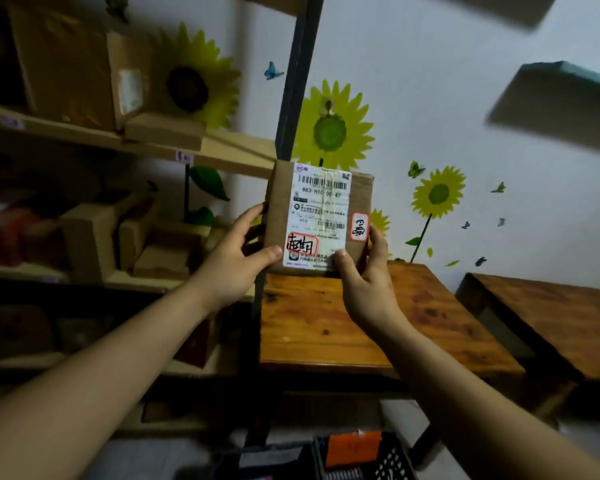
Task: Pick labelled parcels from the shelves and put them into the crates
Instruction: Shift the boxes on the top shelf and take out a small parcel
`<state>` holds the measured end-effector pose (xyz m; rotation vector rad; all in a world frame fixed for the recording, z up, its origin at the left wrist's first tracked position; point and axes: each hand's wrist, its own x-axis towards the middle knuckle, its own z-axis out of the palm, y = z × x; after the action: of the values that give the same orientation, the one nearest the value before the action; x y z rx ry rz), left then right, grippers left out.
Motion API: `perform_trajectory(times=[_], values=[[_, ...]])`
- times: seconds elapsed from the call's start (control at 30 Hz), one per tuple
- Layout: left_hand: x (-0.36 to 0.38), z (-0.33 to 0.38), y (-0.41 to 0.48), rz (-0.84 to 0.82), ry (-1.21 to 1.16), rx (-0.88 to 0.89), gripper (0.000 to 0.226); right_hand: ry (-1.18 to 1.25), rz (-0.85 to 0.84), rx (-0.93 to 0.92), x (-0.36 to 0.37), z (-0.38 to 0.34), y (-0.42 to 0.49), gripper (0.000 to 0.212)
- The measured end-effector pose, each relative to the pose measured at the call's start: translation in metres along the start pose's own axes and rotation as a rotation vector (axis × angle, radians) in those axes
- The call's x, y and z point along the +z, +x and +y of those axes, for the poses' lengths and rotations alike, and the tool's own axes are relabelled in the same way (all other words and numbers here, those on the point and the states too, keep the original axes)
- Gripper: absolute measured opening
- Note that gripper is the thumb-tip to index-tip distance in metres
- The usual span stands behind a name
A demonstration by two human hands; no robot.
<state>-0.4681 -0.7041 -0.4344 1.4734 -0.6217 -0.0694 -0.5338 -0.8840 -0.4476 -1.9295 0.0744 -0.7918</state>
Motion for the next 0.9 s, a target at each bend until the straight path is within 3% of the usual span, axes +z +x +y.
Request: perform_trajectory(times=[0.2, 0.43, 0.73, 0.9], values=[[0.071, -0.065, -0.034, 0.102, 0.103, -0.164, 0.072, -0.03, -0.142, 0.13, -0.041, 0.09, -0.022, 0.067], [0.092, -0.189, -0.093, 0.106, 0.107, -0.353, 0.074, -0.038, -0.283, 0.321, -0.025, 0.205, -0.102, 0.079], [0.127, -0.479, -0.221, 0.054, 0.154, -0.632, 0.072, -0.109, -0.527, 0.528, 0.04, 0.459, -0.268, 0.06], [0.139, -0.654, -0.285, 0.002, 0.282, -0.698, 0.071, -0.251, -0.637, 0.638, 0.074, 0.584, -0.349, 0.078]])
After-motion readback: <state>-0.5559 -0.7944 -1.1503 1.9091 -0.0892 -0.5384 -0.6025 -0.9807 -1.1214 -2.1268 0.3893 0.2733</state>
